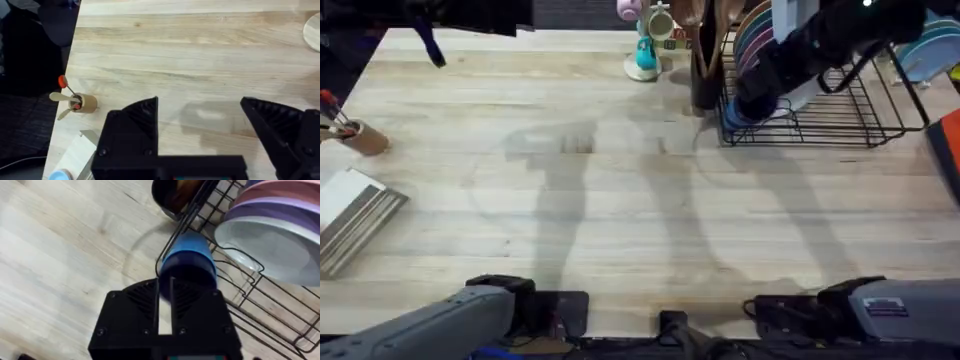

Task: Pick up the cup on the table and put them onto the rack.

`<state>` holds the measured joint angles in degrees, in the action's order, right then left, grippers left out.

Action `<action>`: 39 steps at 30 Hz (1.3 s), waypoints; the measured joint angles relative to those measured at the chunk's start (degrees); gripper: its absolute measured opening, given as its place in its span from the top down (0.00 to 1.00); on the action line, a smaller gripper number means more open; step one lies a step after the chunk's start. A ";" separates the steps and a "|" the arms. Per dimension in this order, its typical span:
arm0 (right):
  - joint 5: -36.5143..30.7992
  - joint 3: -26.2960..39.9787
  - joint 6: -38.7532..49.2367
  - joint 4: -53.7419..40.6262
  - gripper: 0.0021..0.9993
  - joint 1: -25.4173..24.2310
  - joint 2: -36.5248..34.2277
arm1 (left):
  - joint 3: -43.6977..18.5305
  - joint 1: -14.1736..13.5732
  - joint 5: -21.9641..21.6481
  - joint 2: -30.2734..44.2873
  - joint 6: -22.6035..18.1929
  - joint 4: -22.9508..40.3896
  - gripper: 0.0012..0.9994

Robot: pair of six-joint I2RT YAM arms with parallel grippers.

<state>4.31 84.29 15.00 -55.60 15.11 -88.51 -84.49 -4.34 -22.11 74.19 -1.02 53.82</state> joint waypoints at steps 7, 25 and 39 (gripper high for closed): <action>0.00 0.00 0.00 -0.96 0.81 1.18 0.02 | -0.01 0.00 -0.01 0.00 0.00 0.00 0.01; -1.13 0.00 -4.89 -1.89 0.45 -0.13 12.93 | 0.00 0.00 0.00 0.00 0.00 0.00 0.01; -11.00 0.00 -6.91 -1.89 0.01 -8.98 23.52 | 0.00 0.00 -0.01 0.00 0.00 0.00 0.01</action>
<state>-6.69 84.29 8.10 -57.49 6.14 -64.99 -84.49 -4.34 -22.12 74.19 -1.02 53.82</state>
